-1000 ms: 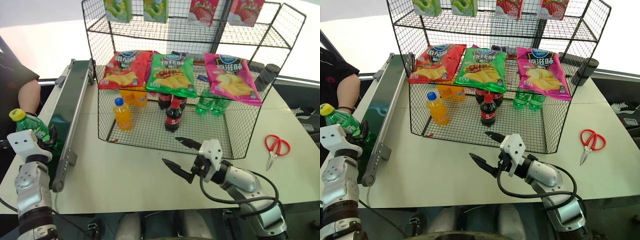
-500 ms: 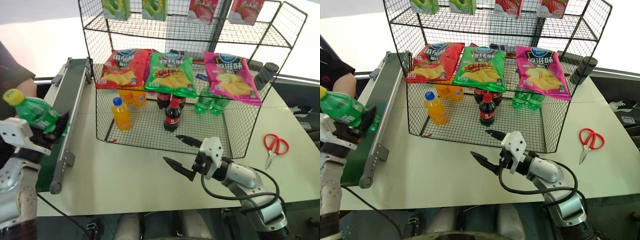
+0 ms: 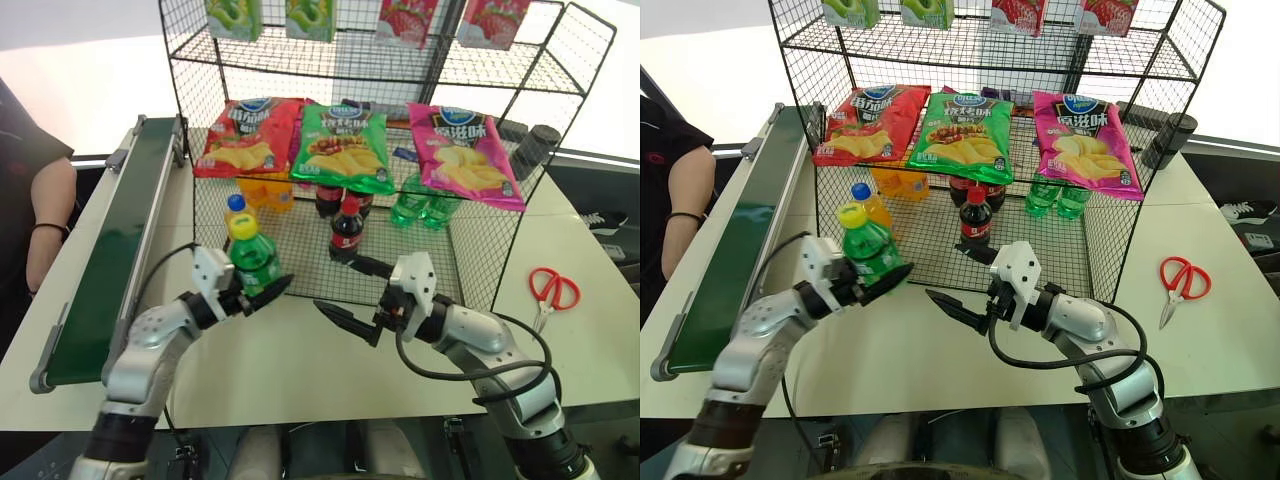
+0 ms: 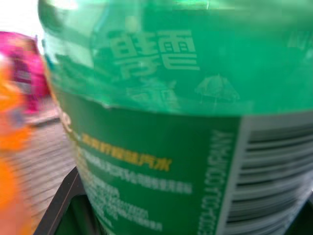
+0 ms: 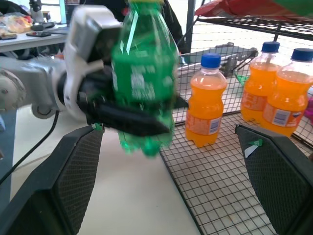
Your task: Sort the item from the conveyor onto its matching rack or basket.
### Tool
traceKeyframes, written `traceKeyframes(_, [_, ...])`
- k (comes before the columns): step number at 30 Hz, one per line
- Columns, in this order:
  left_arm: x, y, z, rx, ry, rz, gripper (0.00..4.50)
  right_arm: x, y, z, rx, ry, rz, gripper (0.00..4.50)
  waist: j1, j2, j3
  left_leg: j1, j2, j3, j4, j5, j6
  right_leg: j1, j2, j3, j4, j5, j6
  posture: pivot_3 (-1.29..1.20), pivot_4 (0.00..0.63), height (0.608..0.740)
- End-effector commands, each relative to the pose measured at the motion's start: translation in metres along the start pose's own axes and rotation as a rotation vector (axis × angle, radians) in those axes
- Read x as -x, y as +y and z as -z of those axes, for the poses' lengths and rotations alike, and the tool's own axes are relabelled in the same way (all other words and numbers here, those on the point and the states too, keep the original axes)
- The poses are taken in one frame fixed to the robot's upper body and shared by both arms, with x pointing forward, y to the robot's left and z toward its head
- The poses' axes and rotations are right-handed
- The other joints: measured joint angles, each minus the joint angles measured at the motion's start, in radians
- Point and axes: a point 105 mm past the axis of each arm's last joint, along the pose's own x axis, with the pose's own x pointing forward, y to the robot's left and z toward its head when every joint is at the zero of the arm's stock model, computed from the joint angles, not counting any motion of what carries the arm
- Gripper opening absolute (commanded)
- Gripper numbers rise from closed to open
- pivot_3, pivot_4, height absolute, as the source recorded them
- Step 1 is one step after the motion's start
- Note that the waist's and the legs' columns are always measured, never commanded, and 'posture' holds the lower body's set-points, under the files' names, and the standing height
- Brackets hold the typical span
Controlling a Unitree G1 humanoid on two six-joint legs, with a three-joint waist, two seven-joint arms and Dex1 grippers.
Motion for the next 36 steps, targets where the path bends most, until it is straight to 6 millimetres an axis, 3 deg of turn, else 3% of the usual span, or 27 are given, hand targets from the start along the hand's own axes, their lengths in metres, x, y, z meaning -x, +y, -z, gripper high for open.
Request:
traceKeyframes(1, [-0.017, -0.009, -0.013, -0.061, -0.064, 0.101, 2.8, -0.002, 0.001, -0.013, 0.032, -0.039, 0.005, 4.5, 0.0, 0.0, 0.0, -0.001, 0.0, 0.0, 0.0, 0.0, 0.0, 0.0, 0.001, 0.0, 0.0, 0.0, 0.0, 0.0, 0.15, 0.74])
traceKeyframes(9, [-0.037, -0.02, -0.014, -0.072, -0.091, 0.226, 2.8, 0.003, -0.003, -0.007, 0.021, -0.02, 0.048, 4.5, 0.002, 0.0, 0.0, 0.0, 0.003, -0.001, 0.003, 0.0, 0.0, 0.001, 0.009, 0.001, 0.0, 0.001, 0.002, 0.0, 0.15, 0.74])
traceKeyframes(36, [-0.055, -0.053, -0.015, -0.176, -0.051, 0.49, 2.8, -0.016, 0.0, -0.005, -0.056, 0.002, -0.045, 4.5, 0.003, 0.0, 0.0, 0.0, 0.005, -0.002, 0.004, 0.0, 0.0, 0.001, 0.014, 0.001, 0.002, 0.001, 0.002, 0.0, 0.15, 0.74])
